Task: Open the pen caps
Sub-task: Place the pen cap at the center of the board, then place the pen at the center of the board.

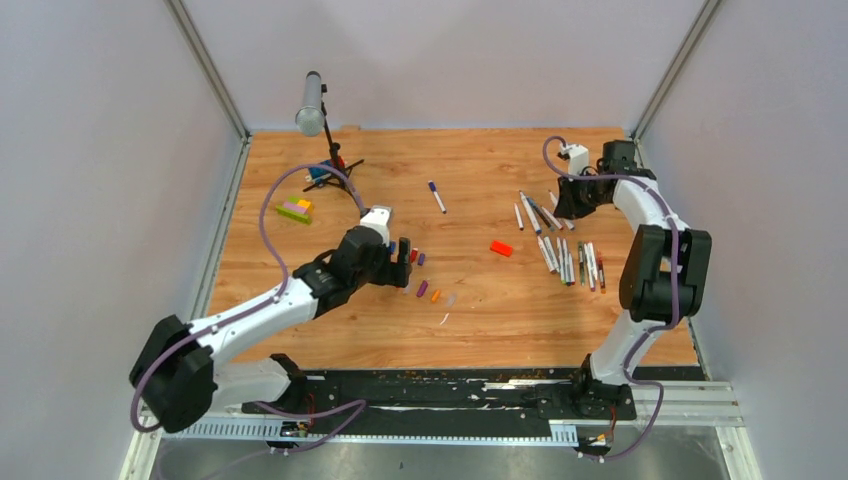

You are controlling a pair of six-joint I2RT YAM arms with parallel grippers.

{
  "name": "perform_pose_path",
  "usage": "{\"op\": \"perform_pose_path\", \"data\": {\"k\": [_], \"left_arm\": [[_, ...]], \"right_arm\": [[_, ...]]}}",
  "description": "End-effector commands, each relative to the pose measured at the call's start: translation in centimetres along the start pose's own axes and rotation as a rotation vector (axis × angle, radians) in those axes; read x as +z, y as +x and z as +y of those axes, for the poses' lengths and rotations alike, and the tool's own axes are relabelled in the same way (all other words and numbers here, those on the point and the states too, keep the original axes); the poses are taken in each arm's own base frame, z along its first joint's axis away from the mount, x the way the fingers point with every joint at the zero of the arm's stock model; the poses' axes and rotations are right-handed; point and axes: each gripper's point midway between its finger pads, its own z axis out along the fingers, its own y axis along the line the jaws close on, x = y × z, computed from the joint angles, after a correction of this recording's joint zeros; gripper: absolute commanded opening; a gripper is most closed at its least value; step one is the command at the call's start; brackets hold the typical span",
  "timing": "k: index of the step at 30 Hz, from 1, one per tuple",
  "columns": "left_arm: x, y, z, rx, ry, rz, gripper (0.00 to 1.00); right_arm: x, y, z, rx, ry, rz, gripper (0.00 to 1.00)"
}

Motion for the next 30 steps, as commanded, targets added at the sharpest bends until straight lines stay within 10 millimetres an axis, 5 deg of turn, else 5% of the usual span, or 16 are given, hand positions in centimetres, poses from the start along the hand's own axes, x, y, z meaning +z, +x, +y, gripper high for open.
{"op": "perform_pose_path", "data": {"k": [1, 15, 30], "left_arm": [[-2.1, -2.1, 1.3, -0.050, -0.024, -0.169, 1.00], [-4.9, -0.5, 3.2, -0.124, -0.006, -0.245, 1.00], [-5.5, -0.3, 3.5, -0.140, -0.007, -0.258, 1.00]], "right_arm": [[0.0, -1.3, -5.0, -0.077, 0.132, 0.054, 0.09], [4.7, -0.4, -8.3, 0.015, 0.108, 0.157, 0.16], [5.4, 1.1, -8.5, 0.048, 0.107, 0.203, 0.28]]}}
